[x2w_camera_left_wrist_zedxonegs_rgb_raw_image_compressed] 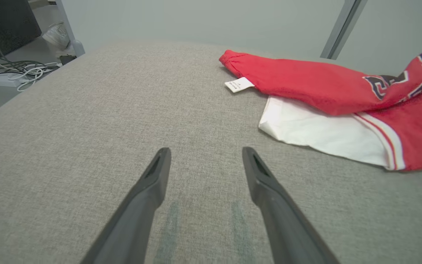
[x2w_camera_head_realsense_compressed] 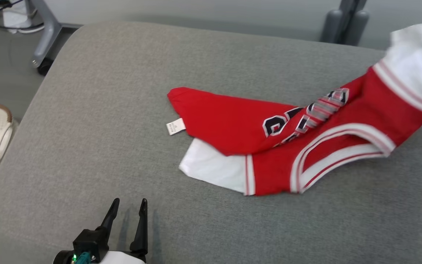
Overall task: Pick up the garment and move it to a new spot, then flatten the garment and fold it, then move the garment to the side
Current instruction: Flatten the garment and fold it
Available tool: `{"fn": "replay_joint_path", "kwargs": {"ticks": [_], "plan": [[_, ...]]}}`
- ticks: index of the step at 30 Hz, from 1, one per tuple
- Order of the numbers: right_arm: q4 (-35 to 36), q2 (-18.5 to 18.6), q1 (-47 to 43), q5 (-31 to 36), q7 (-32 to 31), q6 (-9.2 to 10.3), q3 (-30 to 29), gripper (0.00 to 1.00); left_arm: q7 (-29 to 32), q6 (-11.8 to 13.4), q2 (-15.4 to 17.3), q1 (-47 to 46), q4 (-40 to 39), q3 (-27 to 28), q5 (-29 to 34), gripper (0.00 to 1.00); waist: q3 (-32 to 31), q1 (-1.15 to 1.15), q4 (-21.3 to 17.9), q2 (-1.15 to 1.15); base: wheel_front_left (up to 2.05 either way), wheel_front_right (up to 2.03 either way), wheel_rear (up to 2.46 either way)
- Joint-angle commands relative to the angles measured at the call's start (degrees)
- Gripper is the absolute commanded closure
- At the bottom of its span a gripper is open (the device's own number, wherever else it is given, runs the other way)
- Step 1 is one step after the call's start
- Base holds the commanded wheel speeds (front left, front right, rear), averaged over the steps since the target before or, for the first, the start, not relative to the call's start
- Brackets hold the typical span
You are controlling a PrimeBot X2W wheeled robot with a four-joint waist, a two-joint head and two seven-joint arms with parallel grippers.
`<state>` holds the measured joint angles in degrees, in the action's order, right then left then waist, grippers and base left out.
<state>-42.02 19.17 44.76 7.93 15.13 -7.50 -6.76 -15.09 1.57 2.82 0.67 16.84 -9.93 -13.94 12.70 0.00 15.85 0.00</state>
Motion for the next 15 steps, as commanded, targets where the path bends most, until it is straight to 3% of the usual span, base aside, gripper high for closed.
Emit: {"fn": "replay_joint_path", "kwargs": {"ticks": [1, 7, 8, 9, 15], "plan": [[-0.66, 0.42, 0.99, 0.66, -0.03, 0.02, -0.26, 1.0, -0.08, -0.2, 0.18, -1.11, 0.02, -0.04, 0.32, 0.0, 1.71, 0.0, 2.07, 0.0, 0.0, 0.0, 0.0], [-6.81, 6.16, 9.34, 9.28, -2.11, 0.02, -7.12, 1.0, -0.08, -0.84, 0.17, -2.34, 0.05, -2.42, 0.04, 0.0, 5.16, 0.0, 7.57, 0.0, 0.0, 0.0, 0.0], [-7.6, 6.6, 10.42, 10.29, -3.03, 0.02, -8.74, 0.79, -0.07, -0.73, 0.18, -2.54, 0.07, -2.74, -0.18, 0.0, 5.7, 0.0, 8.32, 0.0, 0.0, 0.0, 0.0], [-8.54, 6.81, 11.26, 11.37, -4.14, 0.02, -10.12, 0.02, -0.08, -0.7, 0.19, -2.78, 0.04, -3.04, -0.27, 0.0, 6.17, 0.0, 8.9, 0.0, 0.0, 0.0, 0.0], [-10.2, 4.38, 14.36, 15.86, -2.33, 0.02, -15.96, 0.0, -0.08, 0.29, 0.18, -2.75, -0.23, -4.28, -1.53, 0.0, 7.54, 0.0, 9.11, 0.0, 0.0, 0.0, 0.0]]}}
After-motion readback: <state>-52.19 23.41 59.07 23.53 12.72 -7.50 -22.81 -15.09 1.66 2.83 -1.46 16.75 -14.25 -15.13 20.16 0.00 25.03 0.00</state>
